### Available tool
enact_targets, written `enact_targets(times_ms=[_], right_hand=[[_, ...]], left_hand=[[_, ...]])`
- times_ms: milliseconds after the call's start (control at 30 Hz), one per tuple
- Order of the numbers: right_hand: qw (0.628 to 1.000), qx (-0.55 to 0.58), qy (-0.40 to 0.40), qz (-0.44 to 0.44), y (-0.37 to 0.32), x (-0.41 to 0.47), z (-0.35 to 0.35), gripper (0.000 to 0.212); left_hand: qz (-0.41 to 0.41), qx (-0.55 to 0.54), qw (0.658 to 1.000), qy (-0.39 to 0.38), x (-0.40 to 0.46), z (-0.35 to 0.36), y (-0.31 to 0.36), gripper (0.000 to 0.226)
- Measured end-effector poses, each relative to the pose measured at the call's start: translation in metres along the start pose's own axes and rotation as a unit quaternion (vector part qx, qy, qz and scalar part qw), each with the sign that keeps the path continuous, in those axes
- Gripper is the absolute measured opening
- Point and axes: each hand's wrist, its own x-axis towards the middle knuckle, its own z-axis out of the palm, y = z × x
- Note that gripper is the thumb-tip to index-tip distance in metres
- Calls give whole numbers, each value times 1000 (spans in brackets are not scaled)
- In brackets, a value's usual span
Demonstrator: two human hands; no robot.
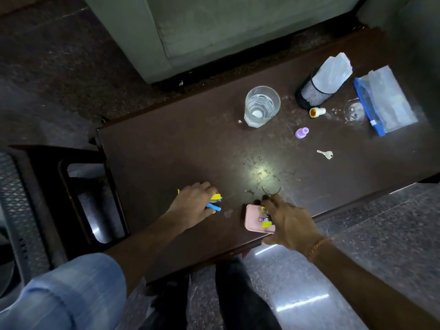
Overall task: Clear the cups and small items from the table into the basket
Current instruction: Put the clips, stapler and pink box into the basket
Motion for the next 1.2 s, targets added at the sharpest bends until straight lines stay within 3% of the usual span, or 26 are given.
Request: enact_targets(times_ms=[133, 400, 501, 667, 901, 1201], right_hand=[[999, 5, 41, 24, -11, -1, -1, 57], [996, 22, 89, 17, -52, -30, -59, 67], [995, 14, 98, 16, -84, -46, -97, 58], [995, -8, 99, -8, -162, -61, -166, 55], [984, -22, 145, -105, -302, -51, -247, 67], [965, -17, 149, -214, -456, -25, -287, 67]], left_hand=[[-6, -18, 1000, 3, -9, -2, 1, 39], [-39, -47, 998, 22, -68, -76, 2, 40], [-49, -32, 998, 29, -108, -124, 0, 41], [-62, 8, 996, 68, -185, -204, -26, 44], [-148, 50, 977, 145, -307, -300, -116, 44], [-298, 22, 942, 155, -420, -299, -204, 53]])
